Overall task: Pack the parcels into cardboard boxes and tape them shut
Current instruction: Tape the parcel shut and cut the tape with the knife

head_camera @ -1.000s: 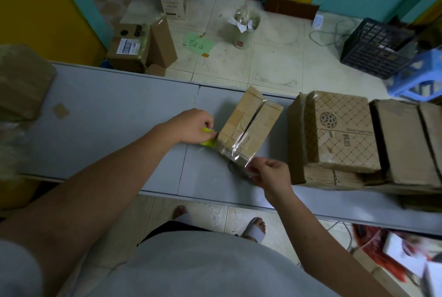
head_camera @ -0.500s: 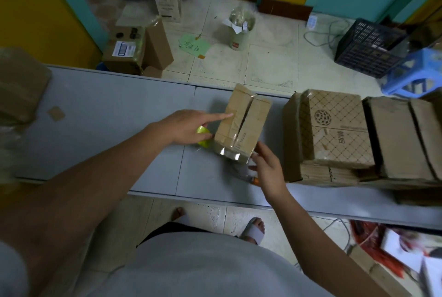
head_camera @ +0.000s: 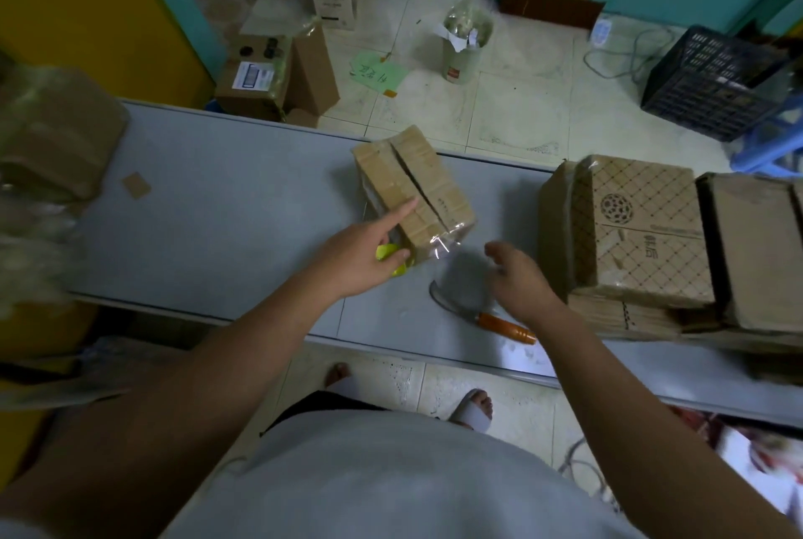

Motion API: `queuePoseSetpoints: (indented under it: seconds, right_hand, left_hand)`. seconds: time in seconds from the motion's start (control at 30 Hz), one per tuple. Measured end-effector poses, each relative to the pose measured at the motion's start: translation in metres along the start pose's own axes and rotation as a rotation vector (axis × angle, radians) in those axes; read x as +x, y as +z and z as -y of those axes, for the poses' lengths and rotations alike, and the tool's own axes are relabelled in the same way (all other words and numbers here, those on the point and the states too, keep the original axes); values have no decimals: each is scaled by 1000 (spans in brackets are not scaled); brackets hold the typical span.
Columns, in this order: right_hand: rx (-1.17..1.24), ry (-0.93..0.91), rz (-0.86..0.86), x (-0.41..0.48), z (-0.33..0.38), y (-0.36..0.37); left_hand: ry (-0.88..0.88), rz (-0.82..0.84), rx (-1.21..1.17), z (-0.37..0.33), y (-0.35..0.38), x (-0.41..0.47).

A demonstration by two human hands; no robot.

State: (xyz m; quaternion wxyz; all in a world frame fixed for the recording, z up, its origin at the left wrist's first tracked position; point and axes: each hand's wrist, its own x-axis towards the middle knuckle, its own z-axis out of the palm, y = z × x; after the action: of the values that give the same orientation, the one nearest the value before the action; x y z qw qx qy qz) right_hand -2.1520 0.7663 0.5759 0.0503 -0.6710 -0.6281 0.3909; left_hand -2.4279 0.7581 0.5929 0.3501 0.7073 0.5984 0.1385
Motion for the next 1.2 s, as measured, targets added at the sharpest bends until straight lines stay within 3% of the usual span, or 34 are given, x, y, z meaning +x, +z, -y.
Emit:
queuePoseSetpoints:
  seconds: [0.07, 0.13, 0.33, 0.47, 0.6, 0.77, 1.2]
  right_hand:
    - [-345, -18, 134, -25, -19, 9]
    - [-454, 45, 157, -41, -34, 20]
    - [-164, 39, 65, -41, -53, 27]
    - [-126, -152, 17, -65, -50, 16]
    - [17, -256, 67, -105, -46, 5]
    - [266, -237, 82, -122, -1, 15]
    - [-6, -276, -68, -85, 40, 36]
  left_hand:
    - [-9, 28, -19, 1, -1, 0]
    - [-21, 61, -81, 3, -2, 1]
    - [-36, 257, -210, 1, -17, 0]
    - [-64, 368, -259, -7, -31, -1]
    - [-93, 440, -267, -5, -38, 0]
    - [-118, 477, -302, -6, -41, 1]
    - [-99, 442, -290, -9, -34, 7]
